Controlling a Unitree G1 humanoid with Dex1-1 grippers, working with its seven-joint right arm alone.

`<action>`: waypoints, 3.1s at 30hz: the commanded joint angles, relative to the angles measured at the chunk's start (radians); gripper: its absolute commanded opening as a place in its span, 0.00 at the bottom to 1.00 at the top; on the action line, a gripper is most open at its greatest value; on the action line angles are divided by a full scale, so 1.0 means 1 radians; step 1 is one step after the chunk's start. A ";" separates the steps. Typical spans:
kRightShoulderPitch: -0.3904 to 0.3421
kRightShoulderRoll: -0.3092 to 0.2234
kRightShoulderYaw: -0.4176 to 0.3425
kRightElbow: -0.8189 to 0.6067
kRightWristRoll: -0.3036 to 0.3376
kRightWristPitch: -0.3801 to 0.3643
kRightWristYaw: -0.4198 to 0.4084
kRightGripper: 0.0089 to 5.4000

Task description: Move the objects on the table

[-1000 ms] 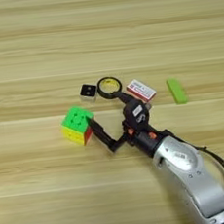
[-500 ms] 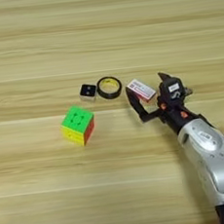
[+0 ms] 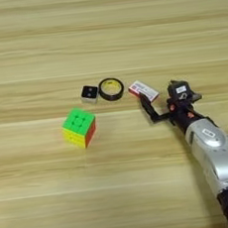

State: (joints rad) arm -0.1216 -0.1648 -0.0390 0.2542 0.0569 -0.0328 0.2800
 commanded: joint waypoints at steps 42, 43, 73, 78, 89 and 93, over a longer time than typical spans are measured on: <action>-0.132 0.002 0.012 0.143 0.019 -0.032 0.073 0.95; -0.131 0.001 0.012 0.143 0.019 -0.032 0.074 0.92; -0.060 0.006 0.020 0.039 0.022 -0.016 0.082 0.39; -0.022 0.013 0.033 -0.022 0.022 0.001 0.082 0.39; 0.167 0.033 0.123 -0.280 0.011 0.070 0.094 0.39; 0.244 0.034 0.167 -0.385 0.007 0.100 0.100 0.39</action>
State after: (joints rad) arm 0.1291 -0.1282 0.1148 -0.0310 0.0621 0.0710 0.3837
